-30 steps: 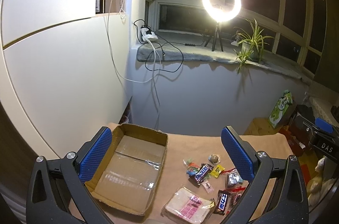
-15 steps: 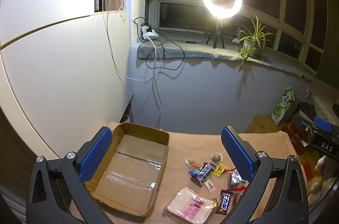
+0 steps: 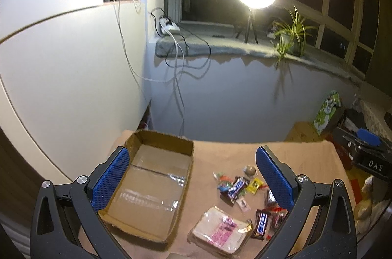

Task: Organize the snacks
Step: 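Lower the left tool onto the bread package and close its fingers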

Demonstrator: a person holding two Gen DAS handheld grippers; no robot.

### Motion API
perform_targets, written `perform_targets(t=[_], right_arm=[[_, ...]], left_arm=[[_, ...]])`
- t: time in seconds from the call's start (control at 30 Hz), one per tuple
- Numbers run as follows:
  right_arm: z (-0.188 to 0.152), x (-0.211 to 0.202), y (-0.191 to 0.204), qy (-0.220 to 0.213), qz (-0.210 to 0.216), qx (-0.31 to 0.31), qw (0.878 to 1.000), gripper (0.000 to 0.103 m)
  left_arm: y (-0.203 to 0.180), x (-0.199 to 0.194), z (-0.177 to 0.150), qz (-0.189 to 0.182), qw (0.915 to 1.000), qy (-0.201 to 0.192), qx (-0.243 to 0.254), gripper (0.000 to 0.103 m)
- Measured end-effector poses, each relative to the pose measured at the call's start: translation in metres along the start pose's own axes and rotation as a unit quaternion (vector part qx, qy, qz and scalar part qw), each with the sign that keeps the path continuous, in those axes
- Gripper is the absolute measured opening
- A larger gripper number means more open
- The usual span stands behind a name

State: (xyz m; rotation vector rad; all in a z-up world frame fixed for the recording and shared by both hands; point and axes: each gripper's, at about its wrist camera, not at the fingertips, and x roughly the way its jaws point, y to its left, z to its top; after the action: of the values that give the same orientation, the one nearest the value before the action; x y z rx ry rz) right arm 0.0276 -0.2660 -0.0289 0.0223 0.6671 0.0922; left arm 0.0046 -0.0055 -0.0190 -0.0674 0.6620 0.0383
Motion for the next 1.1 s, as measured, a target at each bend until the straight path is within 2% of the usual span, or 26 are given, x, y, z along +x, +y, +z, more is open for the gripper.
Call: perform_targets(t=[0.2,0.3,0.4,0.57,0.63,0.87,1.1], right_arm=[[-0.006,0.022,0.005,0.046,0.048,-0.016,0.998,0.103],[-0.016,0.04,0.011,0.09,0.083,-0.03,0.992,0.103],[-0.027,0.054,0.016,0.125,0.102,-0.046,0.986,0.103],[-0.048,0.082,0.024,0.19,0.143,-0.061,0.969,0.102],[-0.056,0.095,0.025,0.214,0.155,-0.06,0.963,0.099],[-0.078,0.126,0.036,0.272,0.194,-0.077,0.939,0.085],[-0.092,0.147,0.044,0.319,0.223,-0.088,0.917,0.079]], left_arm=[[-0.01,0.026,-0.025,-0.025,0.9961,0.085,0.006,0.101],[-0.013,0.037,-0.04,-0.034,0.9916,0.125,0.007,0.098],[-0.015,0.043,-0.051,-0.038,0.9883,0.147,0.011,0.096],[-0.018,0.055,-0.069,-0.049,0.981,0.187,0.018,0.094],[-0.019,0.061,-0.077,-0.054,0.9766,0.207,0.019,0.09],[-0.026,0.072,-0.102,-0.076,0.9634,0.257,0.013,0.078],[-0.027,0.085,-0.128,-0.103,0.9461,0.307,-0.013,0.071]])
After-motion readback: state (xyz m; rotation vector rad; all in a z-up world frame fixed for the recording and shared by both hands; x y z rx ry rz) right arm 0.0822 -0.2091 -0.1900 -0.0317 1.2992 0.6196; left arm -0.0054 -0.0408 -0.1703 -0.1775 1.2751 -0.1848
